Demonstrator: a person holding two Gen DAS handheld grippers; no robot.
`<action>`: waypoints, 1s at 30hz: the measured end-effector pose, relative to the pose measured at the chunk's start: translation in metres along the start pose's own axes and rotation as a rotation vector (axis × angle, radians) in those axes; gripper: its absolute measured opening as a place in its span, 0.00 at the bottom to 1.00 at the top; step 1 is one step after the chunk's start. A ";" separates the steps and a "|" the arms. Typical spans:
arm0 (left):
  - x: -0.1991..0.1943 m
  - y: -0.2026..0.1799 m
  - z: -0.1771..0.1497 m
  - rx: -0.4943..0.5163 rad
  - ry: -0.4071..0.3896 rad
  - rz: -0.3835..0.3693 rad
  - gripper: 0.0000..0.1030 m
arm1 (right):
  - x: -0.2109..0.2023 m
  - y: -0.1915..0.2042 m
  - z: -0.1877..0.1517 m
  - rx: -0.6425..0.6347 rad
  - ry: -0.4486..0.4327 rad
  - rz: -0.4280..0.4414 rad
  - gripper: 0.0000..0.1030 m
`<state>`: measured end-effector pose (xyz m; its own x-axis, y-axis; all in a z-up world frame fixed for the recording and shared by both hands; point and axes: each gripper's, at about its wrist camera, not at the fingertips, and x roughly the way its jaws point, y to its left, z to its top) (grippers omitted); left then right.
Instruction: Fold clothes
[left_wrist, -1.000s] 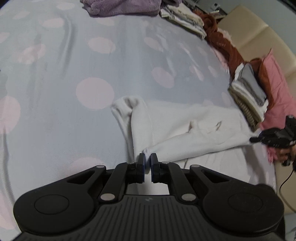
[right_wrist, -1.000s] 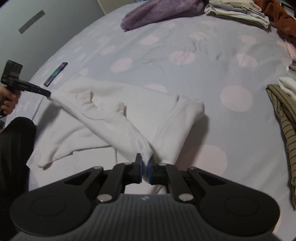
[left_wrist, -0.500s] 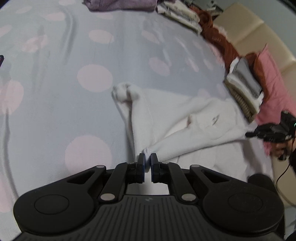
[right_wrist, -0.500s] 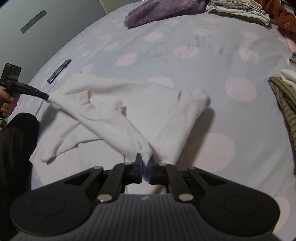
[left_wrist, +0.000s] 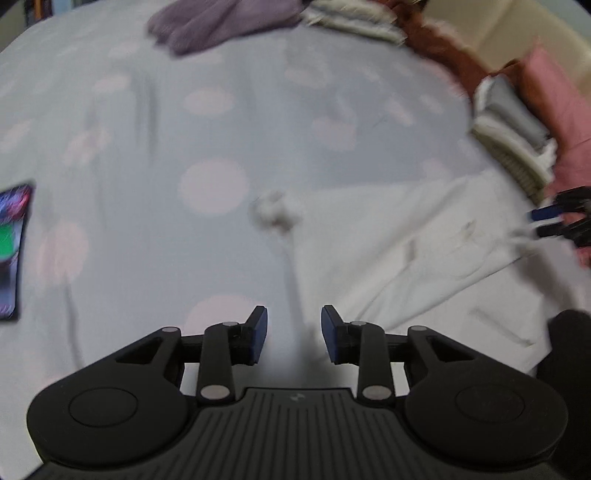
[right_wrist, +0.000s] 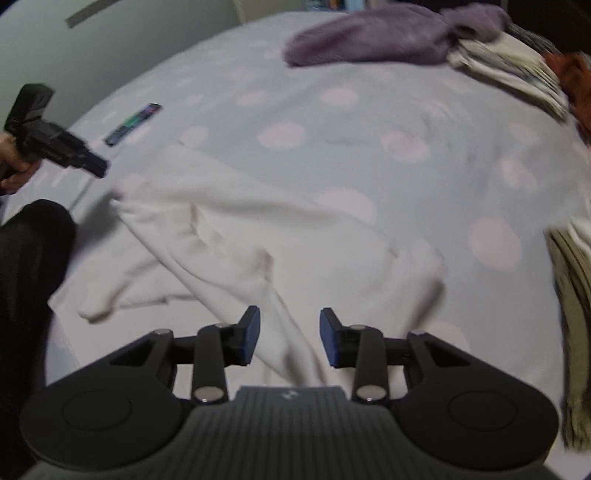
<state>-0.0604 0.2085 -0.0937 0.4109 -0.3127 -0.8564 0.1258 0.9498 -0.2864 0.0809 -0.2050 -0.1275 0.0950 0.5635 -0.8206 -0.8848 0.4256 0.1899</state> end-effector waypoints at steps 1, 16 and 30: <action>0.003 -0.007 0.006 0.006 -0.017 -0.045 0.30 | 0.009 0.005 0.006 -0.017 0.011 0.008 0.38; 0.104 -0.064 0.031 0.095 0.109 -0.111 0.38 | 0.108 0.011 0.046 0.043 0.107 0.087 0.32; 0.068 -0.061 -0.004 0.139 0.160 -0.243 0.09 | 0.048 0.053 0.010 -0.095 0.105 0.237 0.12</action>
<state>-0.0441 0.1288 -0.1365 0.2081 -0.5178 -0.8298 0.3298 0.8359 -0.4388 0.0435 -0.1481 -0.1517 -0.1637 0.5609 -0.8116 -0.9160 0.2190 0.3361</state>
